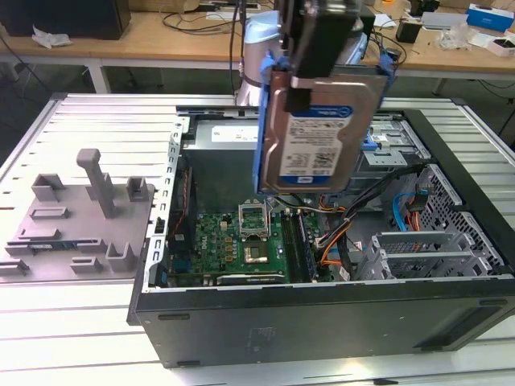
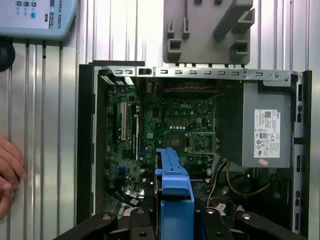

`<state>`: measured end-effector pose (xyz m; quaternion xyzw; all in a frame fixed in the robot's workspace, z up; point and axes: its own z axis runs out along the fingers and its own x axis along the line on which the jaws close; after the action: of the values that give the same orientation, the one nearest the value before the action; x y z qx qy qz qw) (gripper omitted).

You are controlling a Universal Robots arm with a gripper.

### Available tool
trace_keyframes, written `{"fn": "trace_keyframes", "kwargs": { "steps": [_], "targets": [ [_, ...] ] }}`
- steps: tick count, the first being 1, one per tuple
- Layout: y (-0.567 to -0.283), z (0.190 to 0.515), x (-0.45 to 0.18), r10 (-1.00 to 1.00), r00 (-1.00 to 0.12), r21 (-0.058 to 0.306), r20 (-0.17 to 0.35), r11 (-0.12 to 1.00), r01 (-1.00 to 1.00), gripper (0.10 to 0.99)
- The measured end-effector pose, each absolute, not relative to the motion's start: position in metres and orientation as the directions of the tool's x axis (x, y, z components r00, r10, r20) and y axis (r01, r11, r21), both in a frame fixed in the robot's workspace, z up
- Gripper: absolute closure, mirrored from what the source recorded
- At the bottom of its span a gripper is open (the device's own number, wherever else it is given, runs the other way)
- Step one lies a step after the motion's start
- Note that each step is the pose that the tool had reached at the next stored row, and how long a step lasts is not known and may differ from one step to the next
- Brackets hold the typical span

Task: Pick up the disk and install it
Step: 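Pick up the disk, then insert the disk into the insertion slot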

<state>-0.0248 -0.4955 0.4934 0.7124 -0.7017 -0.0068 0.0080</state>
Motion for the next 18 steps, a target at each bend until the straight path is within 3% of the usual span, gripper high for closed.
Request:
{"fn": "trace_keyframes", "kwargs": {
  "steps": [18],
  "targets": [
    [-0.508, 0.493, 0.0, -1.0, 0.015, 0.021, 0.001, -0.015, -1.0, 0.718]
  ]
}}
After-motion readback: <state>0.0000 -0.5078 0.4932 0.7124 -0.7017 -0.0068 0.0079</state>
